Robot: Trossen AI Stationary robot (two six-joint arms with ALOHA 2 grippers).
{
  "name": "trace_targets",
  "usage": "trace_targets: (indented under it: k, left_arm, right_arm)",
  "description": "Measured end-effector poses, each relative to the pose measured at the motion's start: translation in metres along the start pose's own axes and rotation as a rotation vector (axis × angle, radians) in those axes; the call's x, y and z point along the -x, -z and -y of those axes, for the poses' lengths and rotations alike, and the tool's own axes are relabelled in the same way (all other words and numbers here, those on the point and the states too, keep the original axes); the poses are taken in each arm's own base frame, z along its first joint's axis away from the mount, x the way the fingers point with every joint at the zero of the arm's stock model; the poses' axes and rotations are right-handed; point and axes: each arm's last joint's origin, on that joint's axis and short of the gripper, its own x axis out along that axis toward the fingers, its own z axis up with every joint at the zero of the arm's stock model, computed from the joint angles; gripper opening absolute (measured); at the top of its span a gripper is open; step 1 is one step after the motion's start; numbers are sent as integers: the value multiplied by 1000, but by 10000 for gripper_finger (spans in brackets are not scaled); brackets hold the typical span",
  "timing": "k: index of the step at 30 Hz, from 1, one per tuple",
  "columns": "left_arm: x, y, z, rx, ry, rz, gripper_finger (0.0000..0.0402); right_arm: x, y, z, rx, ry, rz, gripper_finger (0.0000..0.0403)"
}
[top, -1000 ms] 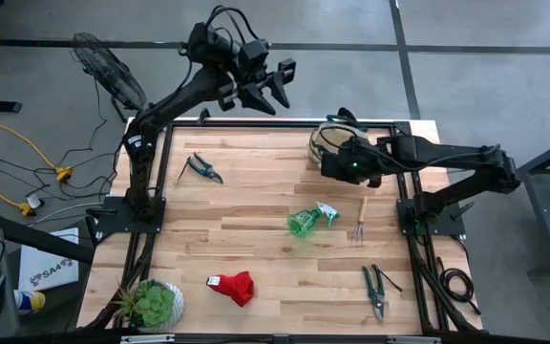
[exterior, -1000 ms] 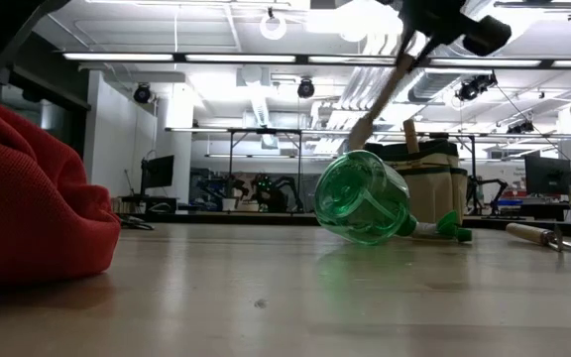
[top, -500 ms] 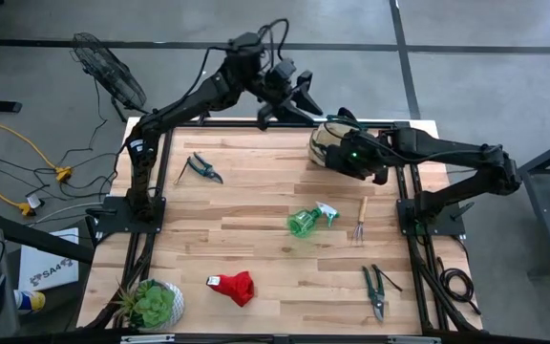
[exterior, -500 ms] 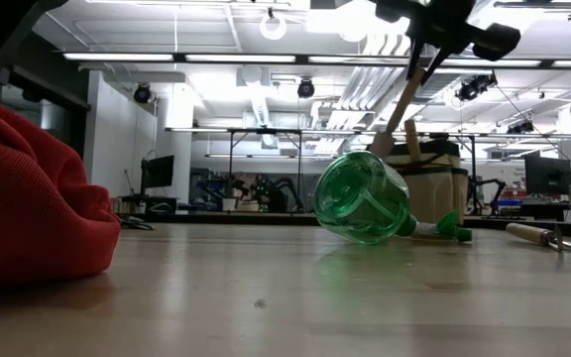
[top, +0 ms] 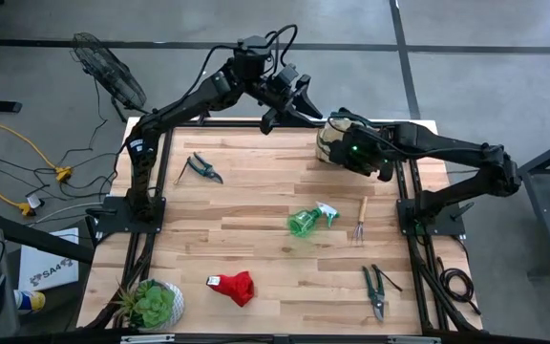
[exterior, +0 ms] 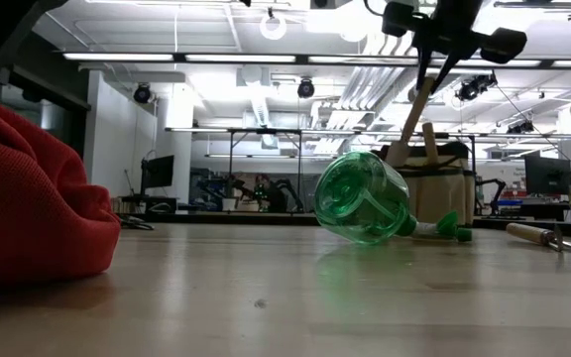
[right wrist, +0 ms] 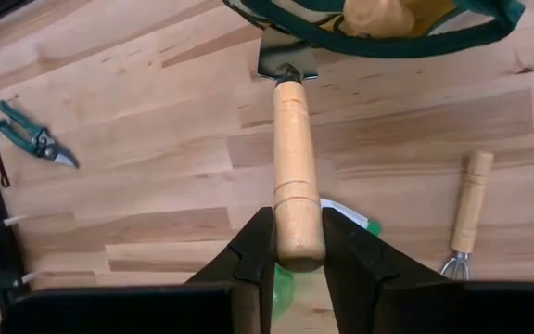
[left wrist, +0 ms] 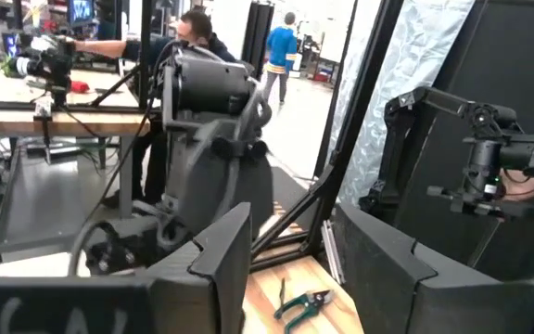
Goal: Pick & Place Garden tools in Gardening bag
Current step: Put the gardening trowel into the gardening bag
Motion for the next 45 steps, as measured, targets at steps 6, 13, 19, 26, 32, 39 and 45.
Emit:
trace_targets:
  k: [6, 13, 19, 26, 32, 39, 45]
  left_arm:
    - [0, 2, 0, 25, -2, -15, 154]
    - [0, 5, 0, 54, 5, -30, 154]
    - [0, 7, 0, 96, 8, -43, 154]
    - [0, 9, 0, 138, 12, -57, 154]
    - [0, 9, 1, 154, 50, -62, 154]
    - [0, 10, 1, 183, 50, -67, 154]
    - [0, 14, 1, 225, 48, -90, 154]
  right_arm:
    - [-1, -8, 1, -30, 9, 6, 62]
    - [-2, -22, 3, -51, 19, 5, 65]
    - [-3, -33, 5, -75, 24, -5, 64]
    - [-3, -50, 8, -91, 27, -3, 66]
    - [-3, -64, 12, -96, 19, -28, 69]
    - [-2, -83, 18, -104, 10, -33, 72]
    - [-1, -99, 25, -117, -18, -78, 73]
